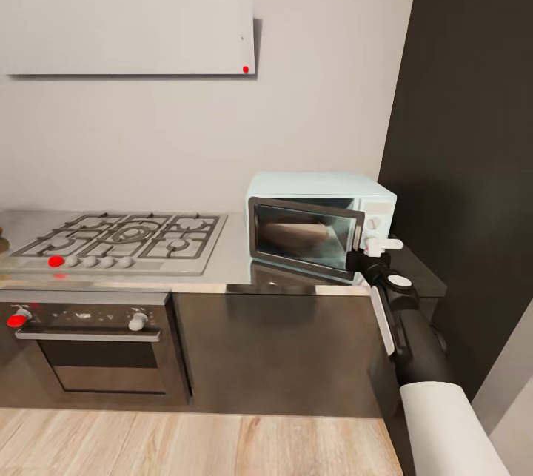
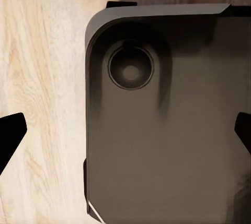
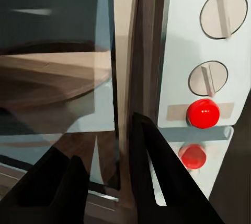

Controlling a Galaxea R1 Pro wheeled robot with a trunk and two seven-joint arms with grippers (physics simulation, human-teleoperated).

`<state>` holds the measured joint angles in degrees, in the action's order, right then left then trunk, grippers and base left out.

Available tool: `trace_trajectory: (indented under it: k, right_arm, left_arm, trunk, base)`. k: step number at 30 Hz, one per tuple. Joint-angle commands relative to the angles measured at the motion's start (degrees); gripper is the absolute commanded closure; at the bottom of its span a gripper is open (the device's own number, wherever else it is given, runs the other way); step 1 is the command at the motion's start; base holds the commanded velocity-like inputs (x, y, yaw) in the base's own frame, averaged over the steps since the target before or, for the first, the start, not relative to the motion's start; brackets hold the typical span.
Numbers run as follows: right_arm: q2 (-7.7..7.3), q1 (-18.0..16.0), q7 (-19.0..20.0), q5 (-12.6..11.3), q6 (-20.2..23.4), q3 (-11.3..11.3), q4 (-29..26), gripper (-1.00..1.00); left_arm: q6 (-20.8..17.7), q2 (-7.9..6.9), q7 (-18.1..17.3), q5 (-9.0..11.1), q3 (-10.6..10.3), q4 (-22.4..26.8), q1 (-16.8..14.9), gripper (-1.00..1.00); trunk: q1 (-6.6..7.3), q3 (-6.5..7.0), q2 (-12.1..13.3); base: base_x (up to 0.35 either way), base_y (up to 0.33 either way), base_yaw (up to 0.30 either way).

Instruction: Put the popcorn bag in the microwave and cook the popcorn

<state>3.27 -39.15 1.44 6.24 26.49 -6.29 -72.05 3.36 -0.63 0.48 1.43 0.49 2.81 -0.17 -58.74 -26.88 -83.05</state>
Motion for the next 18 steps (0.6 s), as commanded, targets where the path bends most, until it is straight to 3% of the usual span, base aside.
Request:
trace_trajectory:
  k: [1,4,13,14,18]
  right_arm:
    - [0.01,0.0,-0.2,0.9,0.3,0.0,0.0,1.00]
    - [-0.01,0.0,1.0,2.4,0.3,0.0,0.0,1.00]
    - [-0.02,0.0,5.3,10.9,0.3,0.1,0.0,1.00]
    - [-0.02,0.0,-2.5,1.8,0.3,0.1,0.0,1.00]
    - [-0.02,0.0,-2.5,1.8,0.3,0.1,-0.1,1.00]
  left_arm:
    - [0.2,-0.01,0.0,0.1,0.0,0.0,0.0,-1.00]
    - [0.2,0.05,0.0,0.1,0.1,0.0,0.0,-1.00]
    - [0.2,0.01,0.0,0.1,0.1,0.0,0.0,-1.00]
    - [0.2,0.01,0.0,0.1,0.1,0.0,0.0,-1.00]
    - [0.2,0.01,0.0,0.1,0.1,0.0,0.0,-1.00]
  trunk:
    - [0.01,-0.06,0.0]
    - [0.01,-0.06,0.0]
    - [0.01,-0.06,0.0]
    - [0.01,-0.06,0.0]
    - [0.01,-0.06,0.0]
  base:
    - [0.000,0.000,0.000]
    - [-0.025,0.000,0.000]
    - [-0.108,0.000,0.000]
    - [-0.115,0.000,0.000]
    - [-0.115,0.000,0.000]
